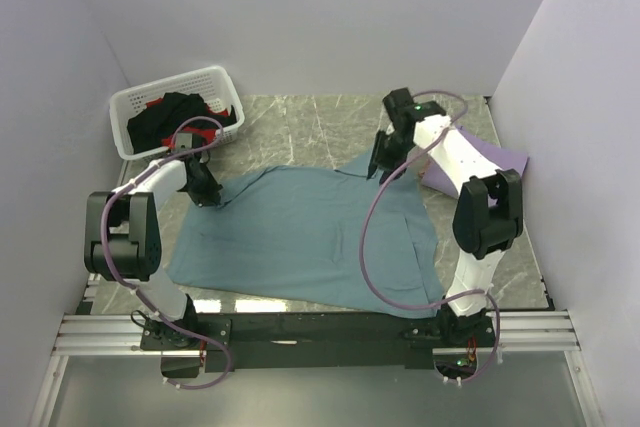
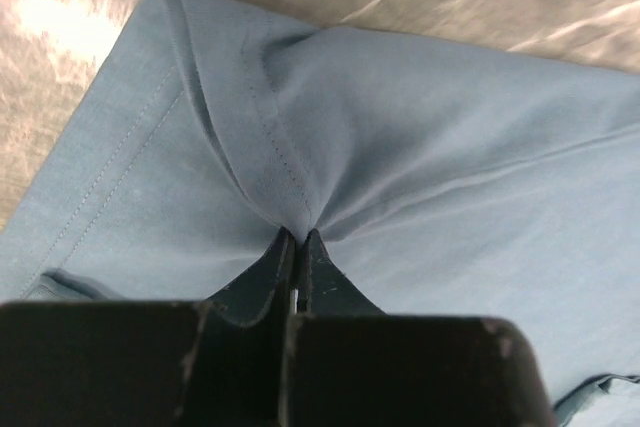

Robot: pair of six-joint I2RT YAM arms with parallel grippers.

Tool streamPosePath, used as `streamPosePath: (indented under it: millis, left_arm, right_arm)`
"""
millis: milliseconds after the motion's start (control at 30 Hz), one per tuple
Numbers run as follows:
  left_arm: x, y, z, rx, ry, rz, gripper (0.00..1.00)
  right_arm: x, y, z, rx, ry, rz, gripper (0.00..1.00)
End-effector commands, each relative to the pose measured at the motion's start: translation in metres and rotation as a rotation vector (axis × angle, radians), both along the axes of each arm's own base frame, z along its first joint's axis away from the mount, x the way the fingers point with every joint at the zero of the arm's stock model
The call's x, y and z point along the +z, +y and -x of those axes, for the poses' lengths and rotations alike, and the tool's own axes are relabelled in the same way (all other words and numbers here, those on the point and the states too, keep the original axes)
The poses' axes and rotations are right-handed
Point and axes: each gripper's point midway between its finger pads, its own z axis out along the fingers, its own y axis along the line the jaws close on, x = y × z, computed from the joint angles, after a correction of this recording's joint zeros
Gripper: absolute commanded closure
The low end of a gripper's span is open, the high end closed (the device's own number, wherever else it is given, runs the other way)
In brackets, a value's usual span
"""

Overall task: Fold and stack the t-shirts
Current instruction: Fold the tshirt

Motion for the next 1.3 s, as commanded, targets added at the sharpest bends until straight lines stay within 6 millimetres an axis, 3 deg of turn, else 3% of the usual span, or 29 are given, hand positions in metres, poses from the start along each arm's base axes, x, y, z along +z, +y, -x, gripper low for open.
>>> streamPosePath:
  millis: [0, 67, 167, 433, 733, 767, 867, 1033, 1267]
  left_arm:
    - [0.033, -0.003, -0.016, -0.030, -0.089, 0.004, 0.99]
    - [0.038, -0.003, -0.019, -0.028, -0.101, 0.005, 0.99]
    - [0.039, -0.001, -0.021, -0.026, -0.100, 0.003, 0.99]
    - [0.039, -0.007, -0.025, -0.024, -0.102, 0.044, 1.00]
    - [0.032, -0.014, -0.031, -0.028, -0.093, 0.087, 1.00]
    - [0.031, -0.014, -0.031, -0.029, -0.089, 0.088, 0.99]
    - [0.031, -0.014, -0.031, -0.029, -0.089, 0.088, 1.00]
    - [0.033, -0.014, -0.032, -0.028, -0.087, 0.084, 1.00]
    - [0.035, -0.013, -0.037, -0.022, -0.089, 0.079, 0.99]
  right_arm:
    - [0.018, -0.021, -0.050, -0.069, -0.122, 0.005, 0.56]
    - [0.024, -0.034, -0.074, -0.108, -0.172, 0.022, 0.56]
    - [0.007, -0.043, -0.102, -0.146, -0.177, 0.049, 0.57]
    - [-0.009, -0.073, -0.170, -0.270, -0.302, 0.104, 0.57]
    - [-0.011, -0.089, -0.226, -0.349, -0.460, 0.122, 0.57]
    - [-0.021, -0.089, -0.230, -0.344, -0.447, 0.127, 0.57]
    - [-0.021, -0.090, -0.248, -0.342, -0.467, 0.136, 0.57]
    - [-0.041, -0.092, -0.254, -0.340, -0.437, 0.162, 0.59]
    - [-0.050, -0.104, -0.241, -0.352, -0.409, 0.219, 0.59]
